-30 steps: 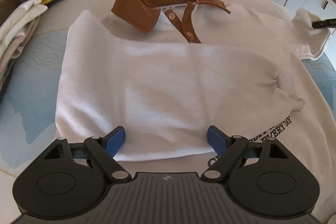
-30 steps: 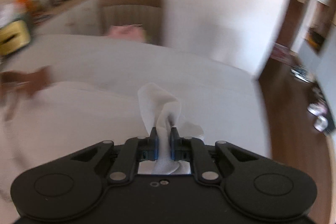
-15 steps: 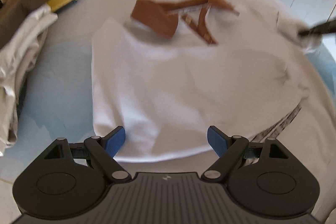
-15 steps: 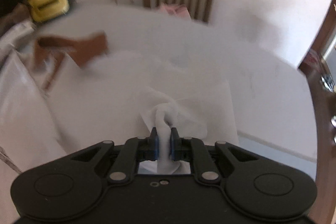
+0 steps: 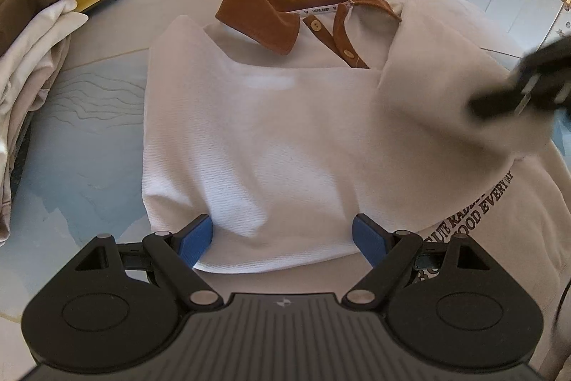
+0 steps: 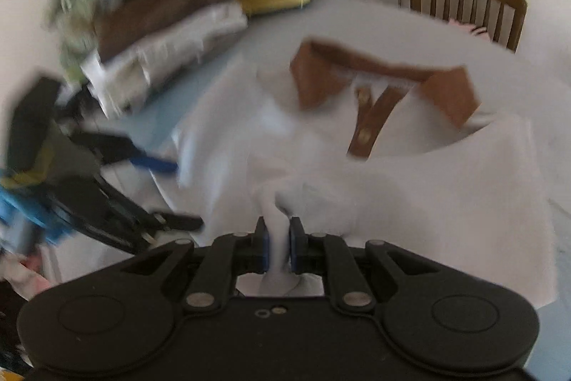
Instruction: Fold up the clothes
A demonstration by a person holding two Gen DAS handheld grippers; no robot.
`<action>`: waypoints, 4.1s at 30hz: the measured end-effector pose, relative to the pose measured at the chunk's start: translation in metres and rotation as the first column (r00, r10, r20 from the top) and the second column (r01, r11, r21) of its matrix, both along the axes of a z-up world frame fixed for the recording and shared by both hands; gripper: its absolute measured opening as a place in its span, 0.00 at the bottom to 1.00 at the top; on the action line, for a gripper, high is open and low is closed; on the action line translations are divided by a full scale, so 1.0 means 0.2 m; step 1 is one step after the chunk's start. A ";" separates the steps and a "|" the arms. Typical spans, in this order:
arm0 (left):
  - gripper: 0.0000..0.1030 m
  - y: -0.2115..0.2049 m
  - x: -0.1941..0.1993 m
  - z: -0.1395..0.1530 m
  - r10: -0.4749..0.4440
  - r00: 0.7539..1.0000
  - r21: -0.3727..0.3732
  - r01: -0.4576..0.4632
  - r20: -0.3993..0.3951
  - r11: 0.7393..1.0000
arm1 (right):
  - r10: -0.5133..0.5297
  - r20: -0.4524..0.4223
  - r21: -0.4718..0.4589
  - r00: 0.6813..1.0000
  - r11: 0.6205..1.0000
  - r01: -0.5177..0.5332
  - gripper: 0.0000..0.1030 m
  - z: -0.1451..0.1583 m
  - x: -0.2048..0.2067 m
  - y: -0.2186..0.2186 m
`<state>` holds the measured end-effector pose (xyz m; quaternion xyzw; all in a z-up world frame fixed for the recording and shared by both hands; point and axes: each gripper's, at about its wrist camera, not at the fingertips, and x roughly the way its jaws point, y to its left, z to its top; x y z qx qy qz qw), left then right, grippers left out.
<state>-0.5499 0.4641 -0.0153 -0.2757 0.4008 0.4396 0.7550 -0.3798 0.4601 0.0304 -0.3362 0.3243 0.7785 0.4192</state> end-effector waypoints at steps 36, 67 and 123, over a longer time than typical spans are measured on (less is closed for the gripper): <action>0.83 -0.26 -0.26 0.17 0.138 0.978 0.061 -0.149 0.156 0.987 | 0.050 -0.027 -0.015 0.998 0.999 -0.050 1.00 0.05 -0.16 -0.06; 0.19 -0.21 0.02 0.03 0.183 0.938 -0.206 -0.124 0.295 0.971 | -0.042 0.125 -0.071 0.991 0.996 0.051 1.00 -0.13 0.44 -0.48; 0.80 0.64 -0.07 0.03 0.121 0.983 0.100 -0.136 0.136 0.986 | -0.060 0.119 0.138 0.991 0.990 0.043 1.00 -0.08 0.65 0.68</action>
